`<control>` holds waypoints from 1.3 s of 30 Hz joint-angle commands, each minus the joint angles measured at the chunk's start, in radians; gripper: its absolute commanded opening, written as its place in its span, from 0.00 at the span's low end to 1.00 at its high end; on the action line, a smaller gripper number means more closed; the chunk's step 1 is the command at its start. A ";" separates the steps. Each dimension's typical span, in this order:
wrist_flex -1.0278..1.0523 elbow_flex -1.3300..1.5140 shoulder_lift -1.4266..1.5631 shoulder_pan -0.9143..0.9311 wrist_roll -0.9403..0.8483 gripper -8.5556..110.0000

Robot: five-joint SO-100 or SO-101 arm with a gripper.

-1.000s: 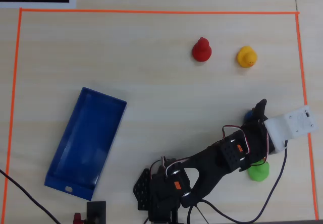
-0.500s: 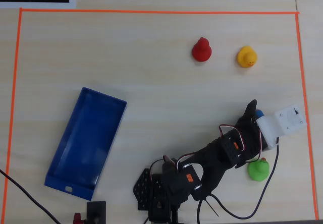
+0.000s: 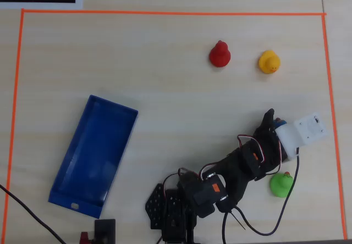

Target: Grasp blue duck and put it into box.

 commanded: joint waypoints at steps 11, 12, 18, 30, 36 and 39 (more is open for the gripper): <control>-0.025 -0.003 0.011 -0.012 0.049 0.07; -0.011 -0.014 0.018 -0.012 0.067 0.07; 0.242 -0.115 0.123 -0.026 0.189 0.07; 1.480 -0.612 0.486 -0.765 0.663 0.07; 1.678 -0.629 0.525 -1.362 0.922 0.07; 1.690 -0.624 0.492 -1.595 1.017 0.07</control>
